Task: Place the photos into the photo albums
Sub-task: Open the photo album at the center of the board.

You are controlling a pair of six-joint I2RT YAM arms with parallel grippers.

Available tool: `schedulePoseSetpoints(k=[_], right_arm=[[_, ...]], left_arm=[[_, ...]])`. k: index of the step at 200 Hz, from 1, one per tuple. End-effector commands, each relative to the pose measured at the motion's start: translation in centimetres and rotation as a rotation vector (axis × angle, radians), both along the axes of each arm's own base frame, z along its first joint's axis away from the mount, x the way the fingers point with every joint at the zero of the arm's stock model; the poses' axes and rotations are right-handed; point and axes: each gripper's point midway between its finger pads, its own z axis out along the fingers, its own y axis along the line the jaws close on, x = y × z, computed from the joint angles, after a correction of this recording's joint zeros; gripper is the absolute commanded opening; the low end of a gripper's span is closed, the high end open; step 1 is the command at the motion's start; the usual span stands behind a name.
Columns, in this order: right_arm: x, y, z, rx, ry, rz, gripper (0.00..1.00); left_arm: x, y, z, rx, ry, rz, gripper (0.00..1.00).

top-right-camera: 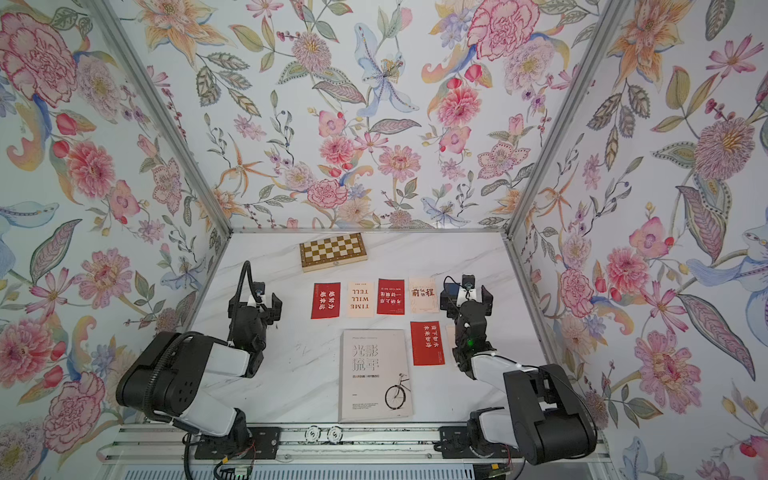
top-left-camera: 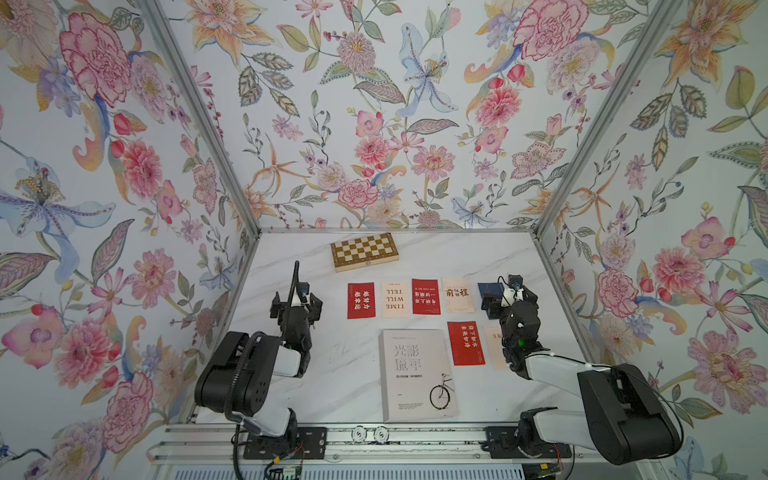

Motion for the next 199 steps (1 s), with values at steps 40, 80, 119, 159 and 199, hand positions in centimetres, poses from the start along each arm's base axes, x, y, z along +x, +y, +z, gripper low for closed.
schedulePoseSetpoints(k=[40, 80, 119, 159, 199], right_arm=[[-1.2, -1.0, 2.8, 0.285, 0.150, -0.107, 0.99], [-3.0, 2.1, 2.3, 0.383, 0.234, 0.048, 0.99], [-5.1, 2.3, 0.1, 0.406, 0.410, -0.059, 0.99], [-7.1, 5.6, -1.6, 0.538, 0.505, 0.064, 0.99], [-8.7, 9.0, -2.6, 0.492, 0.607, 0.173, 0.99]], left_arm=[[-1.8, -2.4, 6.8, 0.211, -0.088, 0.079, 0.99], [-5.0, -7.3, 13.3, 0.226, -0.199, 0.107, 0.99], [-7.3, -11.6, 12.4, -0.104, -0.005, -0.121, 0.99], [-10.5, -15.0, 9.8, -0.320, 0.183, -0.301, 0.99], [-13.5, -18.0, 6.3, -0.341, 0.385, -0.423, 0.99]])
